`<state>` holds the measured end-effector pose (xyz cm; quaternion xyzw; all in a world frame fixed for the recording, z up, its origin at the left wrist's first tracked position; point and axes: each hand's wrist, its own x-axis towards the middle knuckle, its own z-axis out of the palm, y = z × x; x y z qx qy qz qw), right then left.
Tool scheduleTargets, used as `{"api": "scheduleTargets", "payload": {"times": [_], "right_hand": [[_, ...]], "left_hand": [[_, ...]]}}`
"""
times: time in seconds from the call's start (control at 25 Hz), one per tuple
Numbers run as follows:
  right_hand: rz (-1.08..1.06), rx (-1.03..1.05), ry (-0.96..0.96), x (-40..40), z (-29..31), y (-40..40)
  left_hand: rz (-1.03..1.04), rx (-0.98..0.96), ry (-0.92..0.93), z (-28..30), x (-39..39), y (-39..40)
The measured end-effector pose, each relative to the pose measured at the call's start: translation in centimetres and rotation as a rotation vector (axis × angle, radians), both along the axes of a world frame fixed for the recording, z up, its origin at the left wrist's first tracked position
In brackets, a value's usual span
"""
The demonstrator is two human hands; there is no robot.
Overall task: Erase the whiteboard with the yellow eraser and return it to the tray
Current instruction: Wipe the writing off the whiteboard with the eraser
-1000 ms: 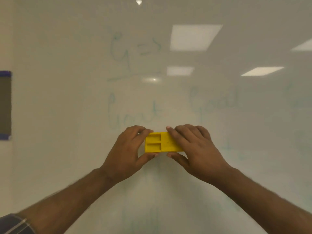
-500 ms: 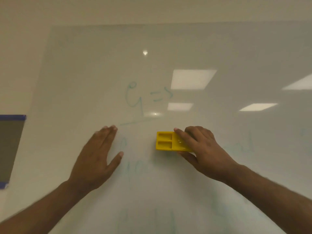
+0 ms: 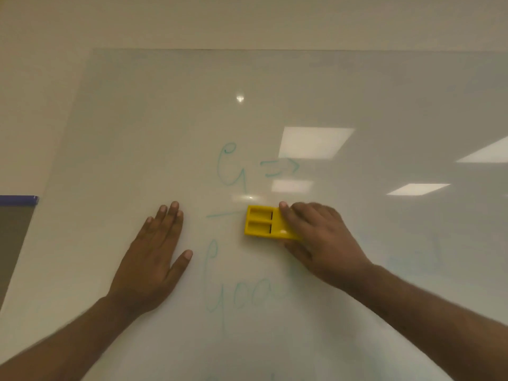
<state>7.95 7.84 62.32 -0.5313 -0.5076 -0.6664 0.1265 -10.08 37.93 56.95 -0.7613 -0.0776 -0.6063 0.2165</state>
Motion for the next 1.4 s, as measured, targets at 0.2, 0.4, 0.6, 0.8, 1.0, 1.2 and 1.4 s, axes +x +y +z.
{"api": "scheduleTargets", "payload": {"times": [0.2,0.4,0.6,0.8,1.0,1.2,1.4], "right_hand": [[-0.136,0.005,-0.090,0.8,4.9,-1.8],[0.008,0.216,0.094,-1.9,6.1,3.5],[-0.084,-0.081,-0.232,0.1,3.2,1.7],[-0.071,0.322,0.179,-1.8,9.3,3.4],[-0.036,-0.004,-0.115,-3.5,4.1,7.2],[-0.134,0.268,-0.046,-1.7,8.0,3.8],[-0.035,0.287,0.174,-5.6,10.9,9.6]], "left_hand": [[-0.019,0.041,-0.017,-0.7,0.1,0.3],[-0.036,0.040,-0.032,-0.3,-0.1,0.4],[-0.034,0.048,-0.031,-0.4,-0.1,0.3],[-0.028,0.045,-0.031,-0.4,0.0,0.6],[-0.023,0.050,-0.032,-0.6,0.1,0.6],[-0.019,0.053,-0.034,-0.6,0.1,0.5],[-0.028,0.060,-0.026,-0.8,0.2,1.0]]}}
